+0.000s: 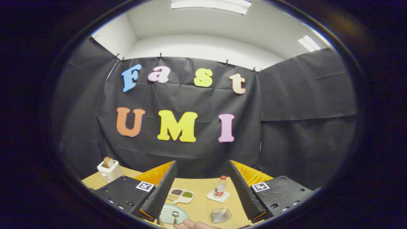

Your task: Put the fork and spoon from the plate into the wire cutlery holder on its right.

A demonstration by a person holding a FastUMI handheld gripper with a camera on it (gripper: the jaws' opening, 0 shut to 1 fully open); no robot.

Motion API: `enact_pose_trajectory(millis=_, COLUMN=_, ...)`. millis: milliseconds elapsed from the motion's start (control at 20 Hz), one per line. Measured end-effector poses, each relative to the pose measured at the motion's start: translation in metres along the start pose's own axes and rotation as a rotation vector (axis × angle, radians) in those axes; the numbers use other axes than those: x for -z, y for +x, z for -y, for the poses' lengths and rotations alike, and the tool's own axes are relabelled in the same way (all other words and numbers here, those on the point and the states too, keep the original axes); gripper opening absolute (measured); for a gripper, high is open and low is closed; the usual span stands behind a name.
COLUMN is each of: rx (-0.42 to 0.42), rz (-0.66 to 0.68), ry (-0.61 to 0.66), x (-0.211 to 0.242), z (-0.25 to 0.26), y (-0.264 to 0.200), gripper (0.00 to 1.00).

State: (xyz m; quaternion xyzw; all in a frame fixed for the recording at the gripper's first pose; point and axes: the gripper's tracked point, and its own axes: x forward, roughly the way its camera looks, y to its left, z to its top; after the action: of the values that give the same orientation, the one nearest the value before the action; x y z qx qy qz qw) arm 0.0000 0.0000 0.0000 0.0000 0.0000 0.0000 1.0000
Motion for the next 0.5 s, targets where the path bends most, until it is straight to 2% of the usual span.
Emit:
enact_pose_trajectory(millis=300, rx=-0.020, rz=-0.018, ry=0.002, x=0.004, z=0.009, y=-0.009, gripper=0.95)
enact_pose_trajectory(millis=500, rx=-0.066, rz=-0.056, ry=0.031, x=0.013, z=0.020, y=-0.005, gripper=0.95)
